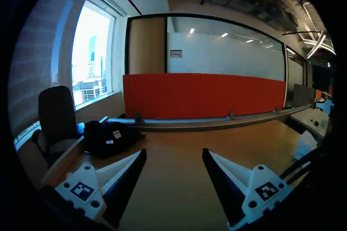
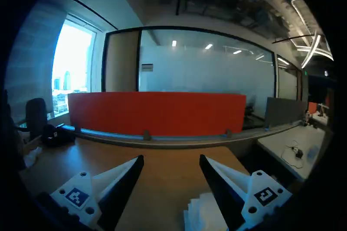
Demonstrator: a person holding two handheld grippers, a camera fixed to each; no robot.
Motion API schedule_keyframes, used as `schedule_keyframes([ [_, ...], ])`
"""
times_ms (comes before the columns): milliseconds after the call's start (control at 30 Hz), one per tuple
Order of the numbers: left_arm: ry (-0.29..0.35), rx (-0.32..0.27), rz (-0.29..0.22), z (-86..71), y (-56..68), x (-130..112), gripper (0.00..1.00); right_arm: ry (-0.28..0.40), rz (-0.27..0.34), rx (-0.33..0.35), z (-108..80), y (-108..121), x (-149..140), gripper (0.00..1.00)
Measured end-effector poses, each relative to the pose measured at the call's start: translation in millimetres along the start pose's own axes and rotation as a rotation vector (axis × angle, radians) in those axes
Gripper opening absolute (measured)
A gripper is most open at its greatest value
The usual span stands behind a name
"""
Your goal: Fold towel
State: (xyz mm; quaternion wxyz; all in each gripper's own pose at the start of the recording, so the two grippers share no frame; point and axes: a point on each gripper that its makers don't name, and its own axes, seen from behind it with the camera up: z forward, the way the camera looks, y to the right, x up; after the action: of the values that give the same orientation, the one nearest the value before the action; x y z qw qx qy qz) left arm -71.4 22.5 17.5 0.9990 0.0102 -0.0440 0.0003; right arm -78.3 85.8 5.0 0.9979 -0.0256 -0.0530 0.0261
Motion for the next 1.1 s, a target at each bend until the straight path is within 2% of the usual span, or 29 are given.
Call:
schedule_keyframes([
  [467, 0.019, -0.01, -0.016, 1.7, 2.3, 5.4, 0.95, 0.012, 0.007, 0.058, 9.5, -65.7, 4.7, 0.99],
  [767, 0.037, -0.016, -0.038, 2.3, 5.4, 7.4, 0.95, 0.037, 0.035, 0.045, 15.6, -81.1, 16.7, 0.99],
  [1100, 0.058, 0.002, -0.009, 7.2, 7.3, 4.6, 0.95, 0.022, 0.037, 0.034, 15.2, -88.9, 19.1, 0.99],
])
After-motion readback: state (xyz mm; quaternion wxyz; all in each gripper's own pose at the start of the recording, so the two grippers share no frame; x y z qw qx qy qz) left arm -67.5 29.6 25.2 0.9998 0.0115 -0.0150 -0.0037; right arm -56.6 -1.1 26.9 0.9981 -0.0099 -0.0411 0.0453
